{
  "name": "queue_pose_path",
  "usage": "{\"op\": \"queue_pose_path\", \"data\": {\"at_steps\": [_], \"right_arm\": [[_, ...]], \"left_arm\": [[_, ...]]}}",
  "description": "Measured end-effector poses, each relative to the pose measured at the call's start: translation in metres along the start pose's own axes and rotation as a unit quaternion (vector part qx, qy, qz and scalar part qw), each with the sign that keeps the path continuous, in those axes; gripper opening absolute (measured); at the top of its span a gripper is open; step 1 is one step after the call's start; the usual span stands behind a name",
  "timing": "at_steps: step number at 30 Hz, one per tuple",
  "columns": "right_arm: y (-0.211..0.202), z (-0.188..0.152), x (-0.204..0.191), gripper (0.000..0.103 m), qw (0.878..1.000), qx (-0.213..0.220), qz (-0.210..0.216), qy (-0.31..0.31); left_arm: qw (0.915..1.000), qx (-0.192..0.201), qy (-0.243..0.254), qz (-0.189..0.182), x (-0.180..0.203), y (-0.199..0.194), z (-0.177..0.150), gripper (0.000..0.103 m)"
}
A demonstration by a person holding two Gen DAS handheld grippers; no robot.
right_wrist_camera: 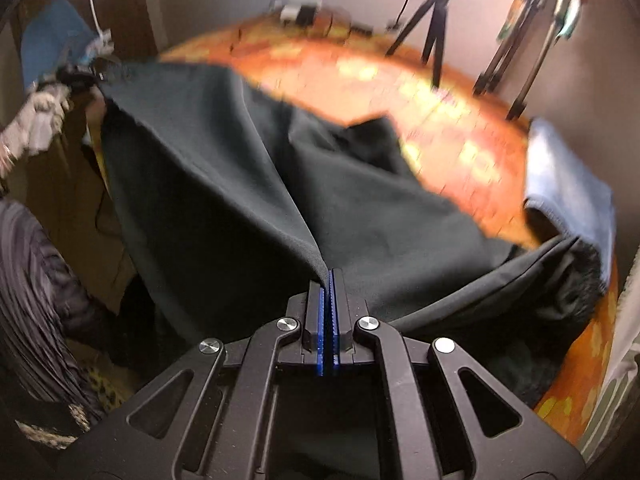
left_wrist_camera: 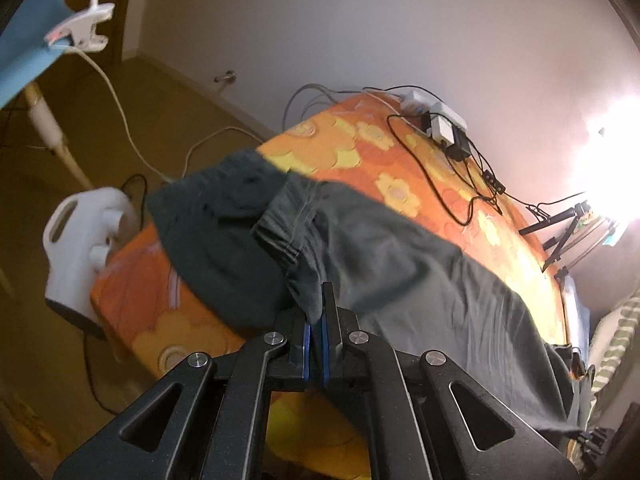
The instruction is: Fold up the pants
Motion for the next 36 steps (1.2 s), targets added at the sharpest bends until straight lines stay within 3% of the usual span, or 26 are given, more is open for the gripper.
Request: {"op": "queue_pose_path", "data": {"at_steps": [5,8,9,10,12,17,23,26,31,36], "right_arm": [[0.024,-0.014,-0.022,0.003,0.995,-0.074,0.024,-0.055],[0.016,0.001,-0.03,0.011,0.994,-0.08,0.03,-0.069],[0.012,0.009,-0.031,0.018,0.994,-0.077,0.037,-0.067],[0.007,0.022,-0.034,0.023,0.994,-0.07,0.05,-0.062],[-0.004,0.048,-0.041,0.043,0.994,-0.05,0.071,-0.062],[-0.012,0.149,-0.08,0.045,0.988,0.004,0.124,-0.092],[0.069,0.284,-0.16,0.045,0.973,0.021,0.185,-0.138],[0.118,0.328,-0.209,0.045,0.965,0.028,0.218,-0.146],[0.196,0.374,-0.277,0.045,0.953,0.016,0.265,-0.146],[0.245,0.381,-0.32,0.045,0.947,-0.005,0.277,-0.166]], "left_arm": [[0.9997,0.008,0.022,0.002,-0.001,0.003,-0.007,0.003],[0.9996,0.015,0.023,-0.004,-0.009,0.002,-0.006,0.003],[0.9996,0.018,0.023,-0.006,-0.011,0.002,-0.005,0.003],[0.9995,0.02,0.021,-0.01,-0.013,0.001,-0.004,0.003],[0.9994,0.022,0.016,-0.019,-0.017,0.0,-0.004,0.003],[0.9988,0.03,0.02,-0.034,-0.023,-0.007,-0.011,0.003],[0.9988,0.031,0.019,-0.034,-0.034,-0.006,-0.008,0.003],[0.9988,0.028,0.032,-0.022,-0.039,-0.005,-0.004,0.003],[0.9986,0.009,0.051,-0.012,-0.042,0.004,-0.003,0.003],[0.9985,0.004,0.053,-0.015,-0.043,0.008,-0.004,0.004]]}}
Point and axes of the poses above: each gripper's, at about its wrist camera, not at the fingertips, and y roughly the way its jaws point, x to its right, z to its top, the point moved 5 cm from there along y, roughly the way its jaws point, and after that the axes turned 4 degrees about z, right-handed, at the moved point
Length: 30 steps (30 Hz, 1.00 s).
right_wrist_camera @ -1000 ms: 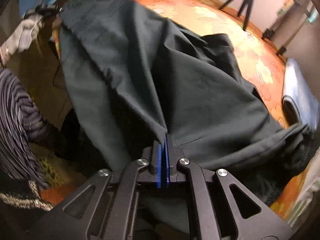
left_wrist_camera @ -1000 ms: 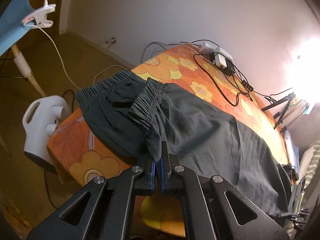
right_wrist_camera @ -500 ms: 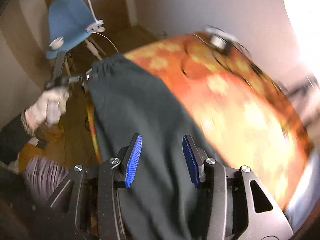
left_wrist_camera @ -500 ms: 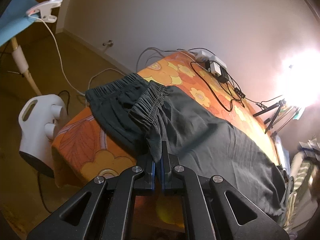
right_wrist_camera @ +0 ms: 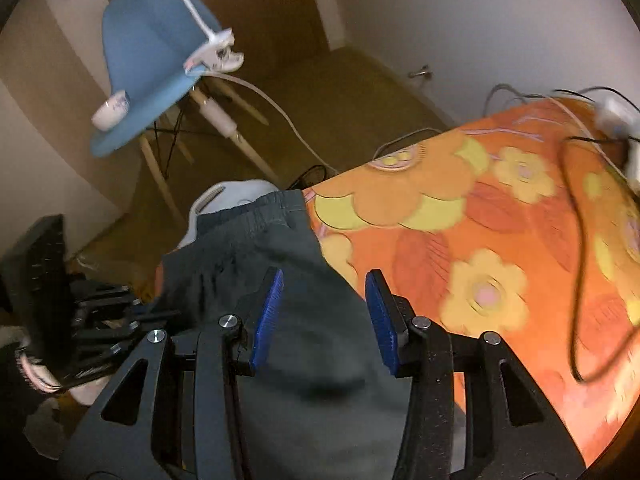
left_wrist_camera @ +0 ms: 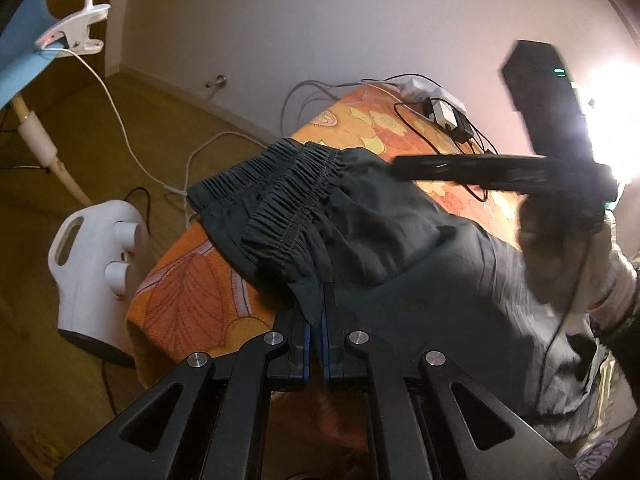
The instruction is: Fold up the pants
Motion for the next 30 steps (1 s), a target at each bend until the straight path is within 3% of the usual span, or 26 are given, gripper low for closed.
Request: {"op": "queue_pose_path", "data": {"at_steps": [5,8,13,22,30], "right_arm": [[0.023,0.005,-0.005,0.044,1.0,-0.009,0.009,0.001],[0.022,0.007,-0.005,0.016,1.0,-0.009,0.014,0.008],[0.018,0.007,-0.007,0.004,1.0,-0.007,0.007,-0.002],[-0.002,0.033,-0.032,0.002,0.999,0.041,0.017,-0.013],[0.024,0.034,-0.033,0.002,1.0,0.008,-0.026,-0.01]], "left_arm": [[0.9998,0.01,-0.019,0.001,-0.005,0.001,0.009,0.009],[0.9996,0.011,-0.026,0.003,-0.007,0.007,0.012,0.009],[0.9995,0.018,-0.027,0.007,-0.007,0.008,0.011,0.006],[0.998,0.055,-0.007,0.03,-0.016,-0.02,0.022,0.004],[0.9991,0.011,-0.017,0.037,-0.035,0.003,0.018,0.006]]}}
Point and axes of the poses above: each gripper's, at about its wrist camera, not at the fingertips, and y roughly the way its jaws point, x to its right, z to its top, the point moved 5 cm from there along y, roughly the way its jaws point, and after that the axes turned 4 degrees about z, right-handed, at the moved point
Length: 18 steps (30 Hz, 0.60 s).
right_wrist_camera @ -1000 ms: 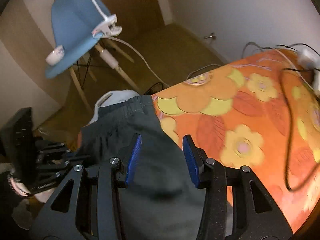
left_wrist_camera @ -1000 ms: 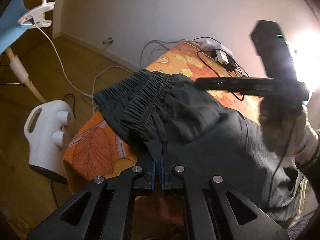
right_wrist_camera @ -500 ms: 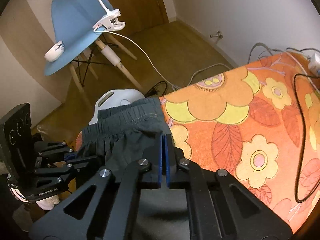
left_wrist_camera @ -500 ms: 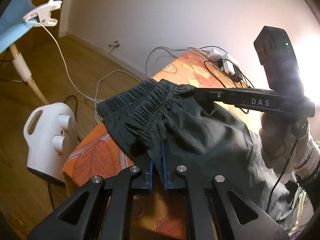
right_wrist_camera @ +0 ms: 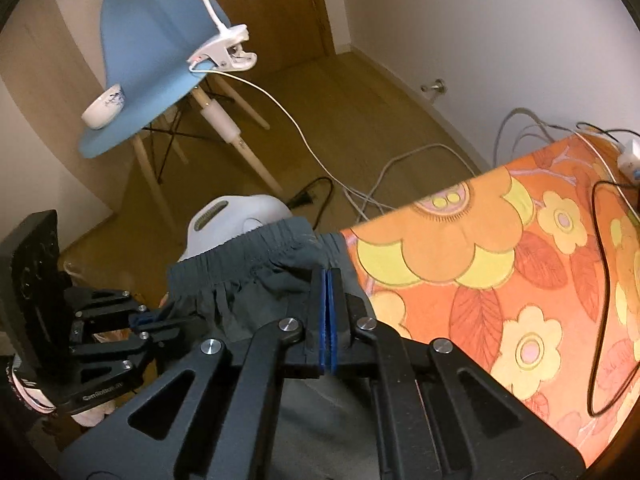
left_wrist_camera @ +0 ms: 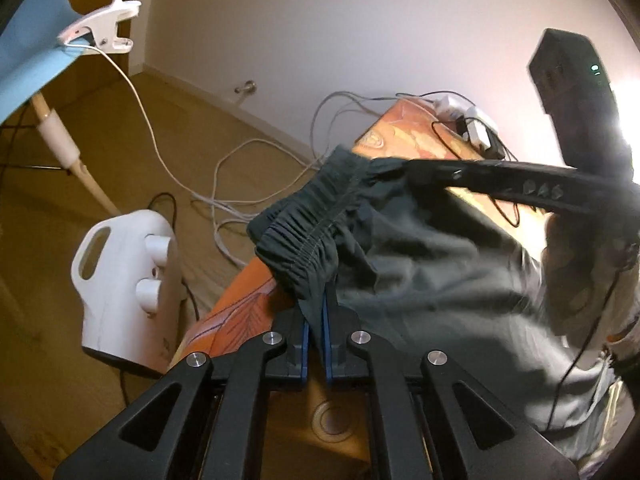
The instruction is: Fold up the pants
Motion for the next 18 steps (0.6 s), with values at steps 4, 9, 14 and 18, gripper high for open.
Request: {"op": "queue_pose_path", "data": {"at_steps": [4,9,14,18], "right_arm": [[-0.029,-0.007,0.01,0.01,0.999,0.016,-0.024,0.014],[-0.102,-0.035,0.019,0.039,0.995,0.063,-0.067,0.028],[-0.176,-0.076,0.032,0.047,0.986,0.092,-0.127,0.053],[-0.236,-0.118,0.041,0.048,0.975,0.126,-0.153,0.1]], "left_arm": [[0.9997,0.001,0.008,0.023,-0.001,-0.004,0.002,0.015],[0.9985,0.007,0.029,0.047,0.0,-0.025,0.008,0.017],[0.9957,0.028,0.075,0.047,0.03,-0.057,0.017,0.017],[0.9928,0.042,0.11,0.02,0.072,-0.081,0.021,0.017]]}}
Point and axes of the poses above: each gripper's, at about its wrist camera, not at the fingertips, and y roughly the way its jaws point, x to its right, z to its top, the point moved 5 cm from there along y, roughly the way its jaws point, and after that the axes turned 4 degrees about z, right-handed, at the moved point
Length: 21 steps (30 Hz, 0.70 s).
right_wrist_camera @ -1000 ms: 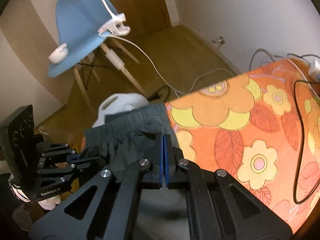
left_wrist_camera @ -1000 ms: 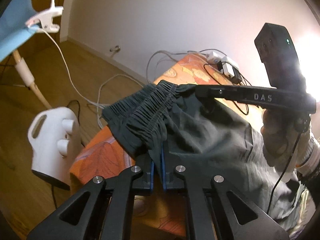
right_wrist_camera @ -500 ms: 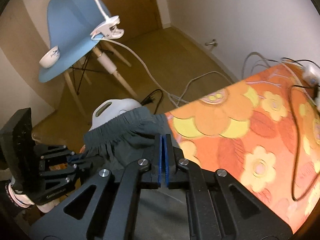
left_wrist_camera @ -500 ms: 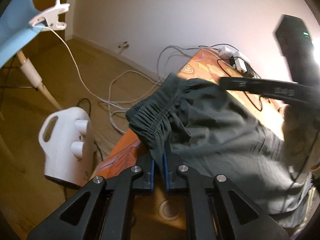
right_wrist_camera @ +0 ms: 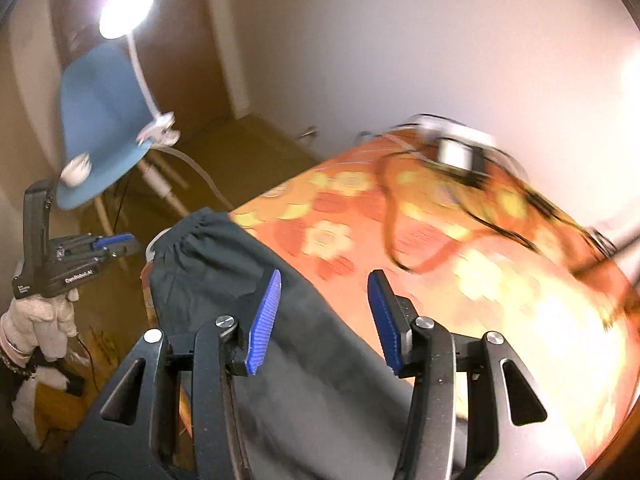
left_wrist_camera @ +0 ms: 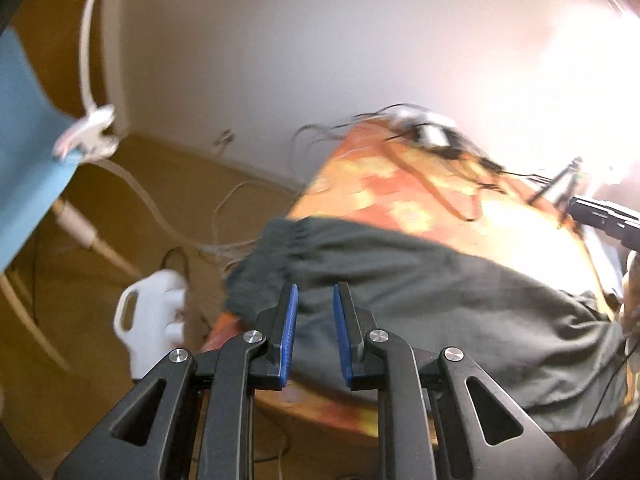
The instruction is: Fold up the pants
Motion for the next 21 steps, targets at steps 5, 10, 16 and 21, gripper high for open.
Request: {"op": "queue_pose_path", "data": {"at_steps": [5,10,16,21], "right_arm": [[-0.076,-0.042,0.038,0.048,0.997,0.025,-0.049,0.047],[-0.148,-0.094,0.073,0.048,0.991,0.04,-0.084,0.091],[-0.237,-0.162,0.125,0.076,0.975,0.05,-0.16,0.149],[-0.299,-0.217,0.175,0.076,0.953,0.049,-0.208,0.213]], "left_arm": [[0.9971,0.006,0.055,-0.052,0.071,-0.02,0.005,0.017],[0.9879,0.002,0.109,-0.11,0.149,-0.031,0.003,0.017],[0.9668,-0.015,0.183,-0.178,0.242,-0.04,-0.009,0.022],[0.9493,-0.037,0.216,-0.226,0.3,-0.046,-0.029,0.027]]}}
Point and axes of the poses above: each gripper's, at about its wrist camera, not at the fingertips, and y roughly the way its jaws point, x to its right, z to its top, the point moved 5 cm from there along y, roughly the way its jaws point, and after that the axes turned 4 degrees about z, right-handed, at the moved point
